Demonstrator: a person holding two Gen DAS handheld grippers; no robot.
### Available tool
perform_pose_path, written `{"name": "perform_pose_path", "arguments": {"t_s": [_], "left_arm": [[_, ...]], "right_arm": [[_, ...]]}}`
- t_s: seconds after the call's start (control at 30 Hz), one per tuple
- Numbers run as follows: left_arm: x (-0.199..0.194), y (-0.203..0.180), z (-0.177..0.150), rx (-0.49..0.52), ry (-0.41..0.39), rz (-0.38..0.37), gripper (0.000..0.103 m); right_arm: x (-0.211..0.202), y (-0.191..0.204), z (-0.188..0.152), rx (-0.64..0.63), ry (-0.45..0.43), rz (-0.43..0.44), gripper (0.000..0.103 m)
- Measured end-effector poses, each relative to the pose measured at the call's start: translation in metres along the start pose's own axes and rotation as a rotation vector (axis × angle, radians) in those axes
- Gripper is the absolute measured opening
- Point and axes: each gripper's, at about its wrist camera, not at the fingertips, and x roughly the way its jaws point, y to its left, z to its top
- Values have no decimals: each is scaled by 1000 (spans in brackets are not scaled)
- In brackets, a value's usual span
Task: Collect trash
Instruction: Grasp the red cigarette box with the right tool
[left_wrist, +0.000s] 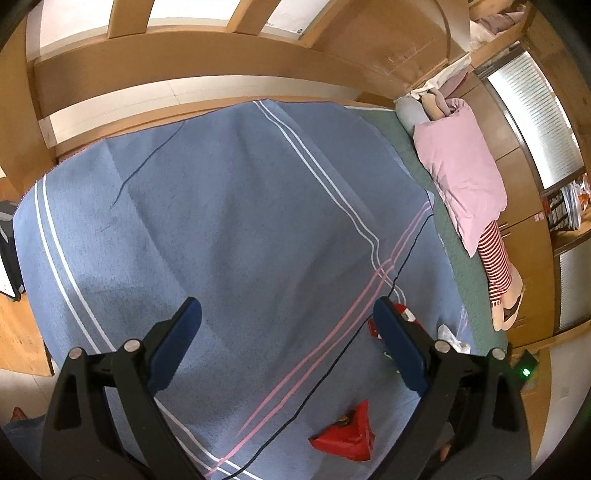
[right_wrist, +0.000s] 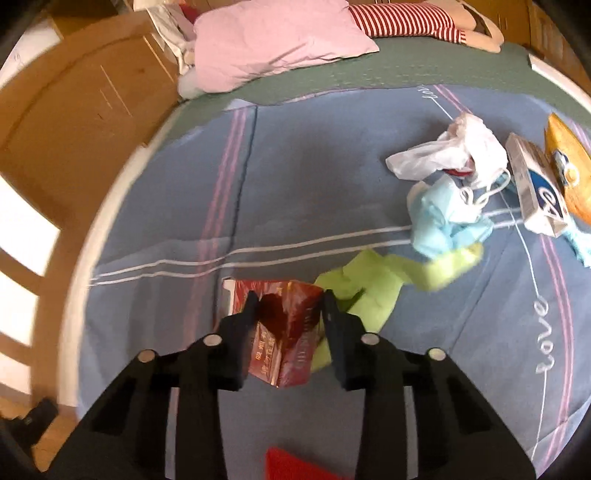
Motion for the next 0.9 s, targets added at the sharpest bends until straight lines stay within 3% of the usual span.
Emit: {"name": "perform_pose_path", "arguments": {"t_s": [0.13, 0.3, 0.4, 0.5, 0.53, 0.6, 0.67, 0.7, 0.73, 0.83, 0.9], "left_arm": [[5, 1, 1, -1, 29, 3, 94], [14, -16, -6, 104, 91, -16, 94], [15, -27, -11, 156, 94, -21, 94], [17, -38, -20, 212, 103, -21, 94], [17, -41, -23, 227, 104, -19, 94], [18, -47, -28, 261, 107, -14, 94], [19, -50, -32, 282, 109, -9, 94], [20, -51, -33, 288, 111, -5, 94], [20, -51, -33, 292, 114, -5, 94], [21, -51, -34, 294, 120, -4, 94], [21, -50, -33, 293, 123, -3, 94]], "right_arm": [[-40, -15, -12, 40, -20, 58, 29], [-85, -66, -34, 135, -6, 73, 29], [-103, -108, -56, 217, -11, 14, 29], [-104, -133, -77, 220, 35, -62, 32], [-104, -134, -81, 206, 42, -85, 33], [-103, -126, -82, 104, 33, -221, 39], [-102, -111, -80, -8, -8, -295, 57], [-98, -95, -78, -100, -24, -318, 75], [-96, -87, -77, -154, -27, -322, 82], [-72, -61, -78, -312, 15, -345, 82], [-54, -57, -78, -332, 46, -345, 82]]}}
